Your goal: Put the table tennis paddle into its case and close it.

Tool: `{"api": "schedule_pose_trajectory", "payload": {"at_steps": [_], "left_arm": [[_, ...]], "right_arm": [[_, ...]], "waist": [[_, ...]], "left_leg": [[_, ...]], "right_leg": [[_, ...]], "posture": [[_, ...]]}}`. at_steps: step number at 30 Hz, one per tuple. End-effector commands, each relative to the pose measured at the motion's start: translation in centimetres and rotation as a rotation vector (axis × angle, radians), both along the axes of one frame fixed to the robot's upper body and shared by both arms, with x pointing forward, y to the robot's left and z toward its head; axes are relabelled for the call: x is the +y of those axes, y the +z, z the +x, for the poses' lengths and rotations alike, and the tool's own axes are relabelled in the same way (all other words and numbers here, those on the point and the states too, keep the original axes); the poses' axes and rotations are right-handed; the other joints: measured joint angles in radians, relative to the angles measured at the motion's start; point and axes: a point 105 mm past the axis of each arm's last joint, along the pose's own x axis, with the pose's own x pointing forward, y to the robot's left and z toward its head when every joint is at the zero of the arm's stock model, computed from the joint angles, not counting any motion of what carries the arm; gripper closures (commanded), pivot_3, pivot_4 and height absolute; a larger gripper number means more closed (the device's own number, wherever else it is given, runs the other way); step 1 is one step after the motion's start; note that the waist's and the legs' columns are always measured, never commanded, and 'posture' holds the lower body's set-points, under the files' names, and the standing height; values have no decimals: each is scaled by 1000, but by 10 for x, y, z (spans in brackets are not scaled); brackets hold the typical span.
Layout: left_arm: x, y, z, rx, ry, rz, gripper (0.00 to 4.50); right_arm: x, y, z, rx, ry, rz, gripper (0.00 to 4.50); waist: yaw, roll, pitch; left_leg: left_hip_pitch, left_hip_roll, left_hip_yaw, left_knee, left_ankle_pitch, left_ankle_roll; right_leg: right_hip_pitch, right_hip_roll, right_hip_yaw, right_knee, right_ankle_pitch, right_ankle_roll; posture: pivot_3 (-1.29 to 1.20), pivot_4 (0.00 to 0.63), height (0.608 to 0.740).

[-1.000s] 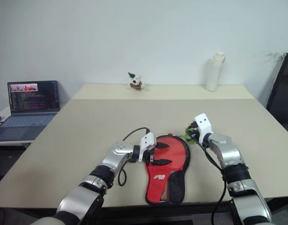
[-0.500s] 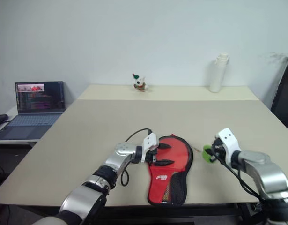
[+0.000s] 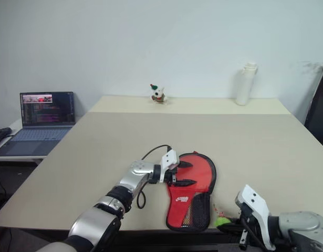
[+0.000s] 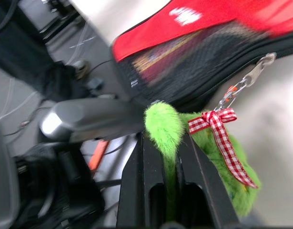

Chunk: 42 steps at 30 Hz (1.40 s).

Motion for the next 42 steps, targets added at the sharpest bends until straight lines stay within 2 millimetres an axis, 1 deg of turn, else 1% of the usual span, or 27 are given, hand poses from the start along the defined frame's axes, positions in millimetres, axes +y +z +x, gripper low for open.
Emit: {"api": "schedule_pose_trajectory", "payload": {"at_steps": [1, 4, 8, 12, 17, 20, 22, 23, 25, 27, 28, 29, 31, 32, 34, 36, 38, 40, 42], "left_arm": [[7, -31, -10, 84, 2, 91, 569], [7, -32, -10, 82, 4, 91, 569], [7, -32, -10, 80, 7, 91, 569], [7, -32, -9, 76, 10, 92, 569], [6, -30, -9, 71, 12, 88, 569], [6, -29, -8, 68, 13, 85, 569], [5, -29, -8, 66, 14, 82, 569], [5, -28, -8, 65, 14, 80, 569], [3, -26, -7, 56, 15, 72, 569], [1, -22, -7, 38, 10, 60, 569], [1, -21, -6, 33, 9, 56, 569], [0, -18, -6, 26, 7, 46, 569], [-2, -7, -5, -4, -8, 12, 569], [-3, -4, -5, -14, -14, 2, 569], [-2, 5, -5, -37, -29, -18, 569], [4, 27, -4, -72, -33, -75, 569], [18, 50, -3, -124, -17, -110, 569], [30, 60, -6, -133, 11, -127, 569], [39, 65, -10, -126, 36, -134, 569]], "right_arm": [[16, 6, -28, 71, 136, 63, 4465], [24, 8, -40, 107, 177, 106, 4465], [29, 10, -47, 123, 194, 136, 4465], [30, 11, -47, 114, 197, 140, 4465], [25, 9, -38, 93, 161, 122, 4465], [19, 9, -34, 89, 150, 116, 3694], [15, 11, -26, 62, 131, 109, 3015], [13, 11, -22, 45, 121, 103, 2675], [5, 16, -2, -15, 74, 93, 1962], [-3, 26, 26, -106, 8, 93, 1962], [-6, 29, 34, -135, -11, 92, 1962], [-10, 33, 48, -187, -48, 86, 1962], [-22, 44, 84, -344, -152, 78, 1962], [-26, 48, 95, -390, -180, 75, 1962], [-28, 56, 110, -485, -192, 104, 1962], [-33, 59, 124, -538, -177, 102, 1962], [-35, 63, 137, -508, -175, 165, 1962], [-34, 69, 149, -527, -169, 201, 1962], [-32, 71, 159, -547, -156, 211, 1962]], "waist": [[1, 0, 0], [0, -1, 0], [0, -2, 0], [0, -2, 0], [0, -2, 0], [0, -2, 0], [0, -3, 0], [0, -3, 0], [-3, -3, 0], [-6, -4, 0], [-7, -4, 0], [-6, -4, 0], [-6, -4, 1], [-7, -4, 1], [-4, -3, 1], [-7, -3, 2], [-12, -5, 8], [-16, -6, 13], [-23, -6, 14]], "left_leg": [[0, 0, 0, 0, 0, 0], [0, 0, -1, 1, 0, 0], [2, 0, -2, 1, 0, 0], [2, 0, -4, 0, 0, 0], [2, 0, -6, 0, 0, 0], [2, 0, -7, 0, 0, 0], [2, 0, -7, 0, 0, 0], [2, 0, -7, 0, 0, 0], [3, 0, -8, 0, 0, 0], [3, 0, -7, 1, 0, 0], [4, 0, -7, 1, 0, 0], [4, -1, -8, 1, 0, 0], [3, -1, -8, 0, 0, 0], [2, -1, -8, 0, 0, 0], [-1, -1, -8, 0, 0, 0], [-5, -1, -8, 0, 0, 0], [-8, -1, -6, -1, 0, 0], [-9, 1, -3, -1, 0, 0], [-7, 2, -3, -1, 0, 0]], "right_leg": [[0, 0, 0, 0, 0, 0], [0, 0, 0, 0, 0, 0], [2, 0, -1, 0, -2, -2], [3, 0, -1, 0, -2, -2], [3, 0, -1, 0, -1, -2], [3, 0, -2, -1, -2, -2], [3, 0, -2, -1, -2, -3], [3, 0, -2, -1, -2, -3], [3, 0, -2, -1, -2, -3], [4, 0, -1, -1, -3, -4], [4, -1, -1, -1, -3, -4], [4, -1, -1, -1, -3, -4], [4, -1, -2, -1, -3, -5], [4, -1, -2, -2, -3, -4], [1, -1, -2, -2, -1, -1], [-3, 1, -1, -1, 0, 0], [-8, 1, 1, 1, 0, 0], [-11, 2, 4, 3, 0, 0], [-11, 4, 5, 3, 0, 0]], "posture": [[0, 150, 740], [0, 150, 740], [0, 150, 740], [0, 150, 740], [0, 150, 740], [0, 150, 740], [0, 150, 740], [0, 150, 740], [0, 150, 740], [0, 150, 740], [0, 150, 740], [0, 150, 740], [0, 150, 740], [0, 150, 740], [0, 150, 740], [0, 150, 740], [0, 150, 740], [0, 150, 740], [0, 150, 740]]}}
